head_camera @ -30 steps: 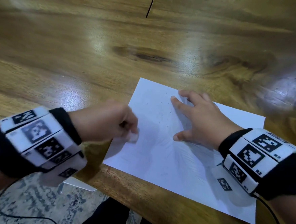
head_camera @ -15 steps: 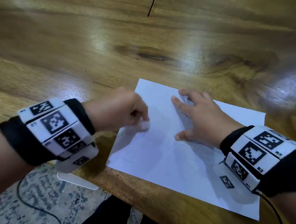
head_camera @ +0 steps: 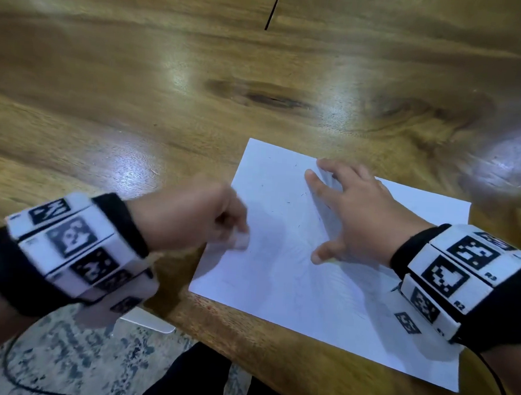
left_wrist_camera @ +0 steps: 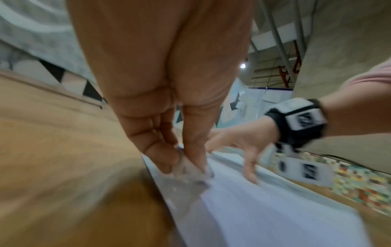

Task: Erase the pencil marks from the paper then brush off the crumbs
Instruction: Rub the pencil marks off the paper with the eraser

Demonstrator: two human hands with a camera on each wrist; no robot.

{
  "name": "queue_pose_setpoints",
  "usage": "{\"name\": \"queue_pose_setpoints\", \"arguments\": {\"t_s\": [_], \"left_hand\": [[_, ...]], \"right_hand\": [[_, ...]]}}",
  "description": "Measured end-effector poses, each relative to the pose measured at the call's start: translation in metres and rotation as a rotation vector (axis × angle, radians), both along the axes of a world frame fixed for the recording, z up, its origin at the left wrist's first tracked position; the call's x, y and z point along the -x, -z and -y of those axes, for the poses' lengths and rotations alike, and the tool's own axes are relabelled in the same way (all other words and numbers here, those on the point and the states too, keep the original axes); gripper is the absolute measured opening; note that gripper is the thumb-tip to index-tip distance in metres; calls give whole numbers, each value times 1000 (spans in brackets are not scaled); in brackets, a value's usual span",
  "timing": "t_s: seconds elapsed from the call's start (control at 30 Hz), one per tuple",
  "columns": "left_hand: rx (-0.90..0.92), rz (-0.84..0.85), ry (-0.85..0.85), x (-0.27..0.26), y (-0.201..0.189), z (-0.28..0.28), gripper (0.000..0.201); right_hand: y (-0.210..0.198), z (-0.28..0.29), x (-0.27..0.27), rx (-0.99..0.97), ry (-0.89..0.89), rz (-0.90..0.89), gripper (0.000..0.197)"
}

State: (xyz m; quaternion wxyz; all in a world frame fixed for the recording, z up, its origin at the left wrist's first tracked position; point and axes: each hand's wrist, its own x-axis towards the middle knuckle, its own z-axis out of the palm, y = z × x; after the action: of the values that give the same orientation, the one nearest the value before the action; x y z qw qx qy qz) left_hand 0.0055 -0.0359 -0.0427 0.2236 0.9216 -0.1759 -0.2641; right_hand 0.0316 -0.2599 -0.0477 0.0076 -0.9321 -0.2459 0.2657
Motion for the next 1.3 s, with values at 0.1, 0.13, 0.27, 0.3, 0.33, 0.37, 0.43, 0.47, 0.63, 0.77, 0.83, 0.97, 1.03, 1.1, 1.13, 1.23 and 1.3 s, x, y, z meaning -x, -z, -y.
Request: {"name": "queue_pose_setpoints", "arguments": {"t_s": [0.1,0.13,0.27,0.3,0.33,0.37,0.43,0.47,0.63,0.77,0.83,0.97,1.03,1.1,1.13,1.23,1.3], "left_hand": [[5,151,-63,-29,2,13,18],[-1,165,-54,-31,3,15,17],[36,129,32,6,5,3,16],[35,65,56,14,4,0,17],[12,0,60,18,3,-3,11],[3,-9,66,15,4,-5,2],[21,97,-14,1,6,-4,11],[25,161,-67,-6,7,-1,12],[57,171,-78,7,9,-8,15],[-22,-41,2,20,2,-16,10],[-7,41,-33,7,2,-9,10],[43,242,-93,-21,7,13,12],[81,249,-49,-10,10,16,3],[106,120,20,12,10,9,12],[102,32,55,23,9,5,11],[65,-30,87,23,10,5,7],[79,85,24,1,8,17,8]], "right_hand": [[0,0,0,13,-3,9,117],[0,-1,0,15,-3,11,117],[0,-1,0,3,7,-2,117],[0,-1,0,-1,7,-2,117],[0,-1,0,-5,7,-2,117],[0,-1,0,-6,7,-1,117],[0,0,0,-5,10,-3,116],[0,0,0,-3,10,-3,116],[1,-1,0,-1,9,0,117],[1,-1,0,-1,11,0,117],[1,-1,0,2,12,-3,117],[0,-1,0,1,17,-4,117],[0,-1,0,-1,19,-10,117],[-1,-1,0,1,17,-12,117],[-1,-1,0,2,15,-12,117],[-1,-1,0,-5,20,-8,116],[-2,-1,1,-2,18,-7,116]]}}
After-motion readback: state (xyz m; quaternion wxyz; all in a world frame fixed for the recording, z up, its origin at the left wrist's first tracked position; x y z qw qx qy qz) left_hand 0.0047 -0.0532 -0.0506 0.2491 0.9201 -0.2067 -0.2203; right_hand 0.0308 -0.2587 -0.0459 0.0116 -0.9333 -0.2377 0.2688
